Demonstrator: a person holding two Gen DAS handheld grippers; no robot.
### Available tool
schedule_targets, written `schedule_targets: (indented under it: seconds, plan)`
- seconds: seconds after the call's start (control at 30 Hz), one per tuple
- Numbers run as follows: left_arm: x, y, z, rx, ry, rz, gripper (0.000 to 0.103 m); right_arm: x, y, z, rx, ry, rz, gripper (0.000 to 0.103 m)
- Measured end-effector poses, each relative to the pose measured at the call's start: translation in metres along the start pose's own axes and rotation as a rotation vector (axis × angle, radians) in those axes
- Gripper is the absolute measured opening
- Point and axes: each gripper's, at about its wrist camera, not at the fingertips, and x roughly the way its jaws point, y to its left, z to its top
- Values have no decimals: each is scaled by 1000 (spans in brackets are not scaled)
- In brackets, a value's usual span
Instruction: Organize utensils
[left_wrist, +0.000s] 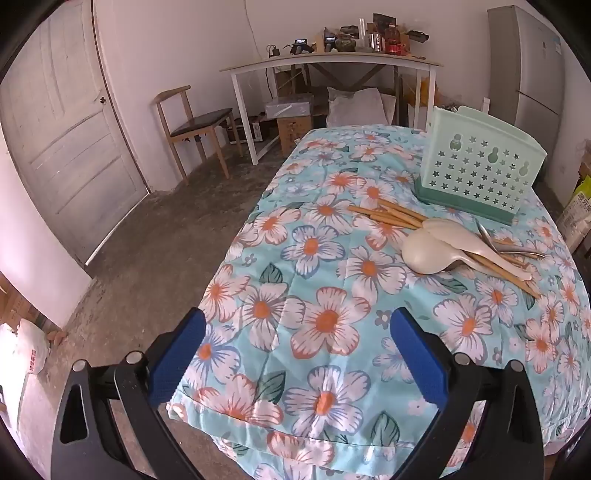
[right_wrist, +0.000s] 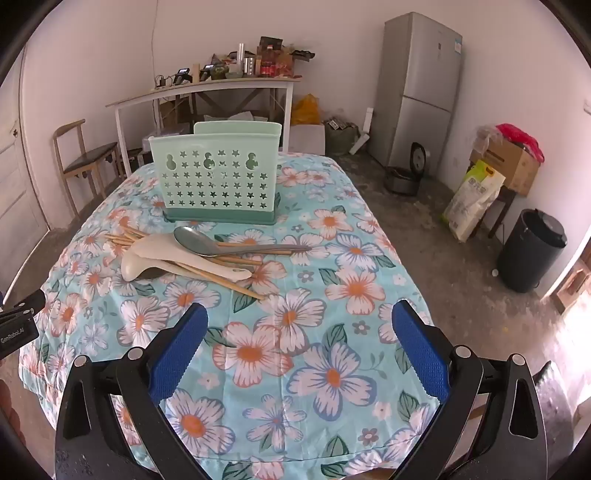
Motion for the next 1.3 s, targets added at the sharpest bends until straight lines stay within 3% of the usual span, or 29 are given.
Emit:
schedule_targets:
  seconds: [1.3]
  plan:
    - [-1,9,7,-17,-13,-4,97,0,4,5,-4,-5,6,95]
